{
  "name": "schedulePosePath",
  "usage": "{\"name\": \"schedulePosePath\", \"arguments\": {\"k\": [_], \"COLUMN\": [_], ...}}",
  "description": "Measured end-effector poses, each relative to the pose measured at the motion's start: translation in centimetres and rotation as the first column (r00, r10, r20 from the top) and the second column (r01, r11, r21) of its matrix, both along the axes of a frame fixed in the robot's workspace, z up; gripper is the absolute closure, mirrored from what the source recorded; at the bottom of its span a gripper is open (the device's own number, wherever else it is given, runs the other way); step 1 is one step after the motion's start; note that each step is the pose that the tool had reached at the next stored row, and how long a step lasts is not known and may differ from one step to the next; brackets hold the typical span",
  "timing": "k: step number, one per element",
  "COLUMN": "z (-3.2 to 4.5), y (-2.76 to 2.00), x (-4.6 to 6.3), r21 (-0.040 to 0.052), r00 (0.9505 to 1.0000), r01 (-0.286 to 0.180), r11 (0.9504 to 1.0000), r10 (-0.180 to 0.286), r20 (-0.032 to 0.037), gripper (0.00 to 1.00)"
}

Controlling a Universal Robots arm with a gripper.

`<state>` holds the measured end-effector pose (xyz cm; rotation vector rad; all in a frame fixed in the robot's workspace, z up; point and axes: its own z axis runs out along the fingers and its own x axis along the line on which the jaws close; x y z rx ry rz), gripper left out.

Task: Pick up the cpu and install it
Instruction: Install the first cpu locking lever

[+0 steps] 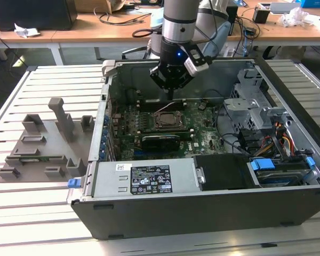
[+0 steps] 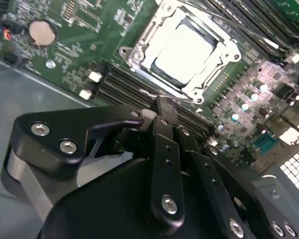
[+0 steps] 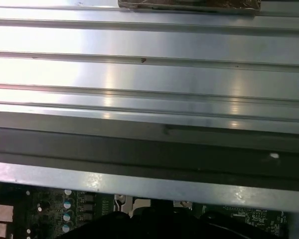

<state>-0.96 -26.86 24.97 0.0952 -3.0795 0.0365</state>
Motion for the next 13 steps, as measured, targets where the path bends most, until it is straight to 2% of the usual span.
{"name": "schedulePosePath", "arguments": {"k": [2, 3, 4, 9, 10, 11, 13], "z": [0.01, 0.01, -0.01, -0.10, -0.14, -0.17, -0.29], "y": [0.00, 0.00, 0.00, 0.00, 0.00, 0.00, 0.01], "x": [-0.4, -1.0, -1.6, -2.3, -2.4, -2.5, -2.7], "r21": [-0.0002, -0.0003, -0.0020, -0.0234, -0.0336, -0.0393, -0.0406], "r00": [1.0000, 1.0000, 0.9998, 0.9995, 0.9993, 0.9990, 0.9986], "r01": [0.000, 0.000, 0.000, 0.003, 0.004, 0.004, 0.007], "r11": [1.0000, 1.0000, 1.0000, 0.9997, 0.9994, 0.9992, 0.9991], "r10": [0.000, 0.000, 0.000, -0.002, -0.002, -0.003, -0.005], "r20": [0.0037, 0.0089, 0.0176, 0.0327, 0.0386, 0.0445, 0.0518], "gripper": [0.89, 0.89, 0.89, 0.89, 0.89, 0.89, 0.89]}}
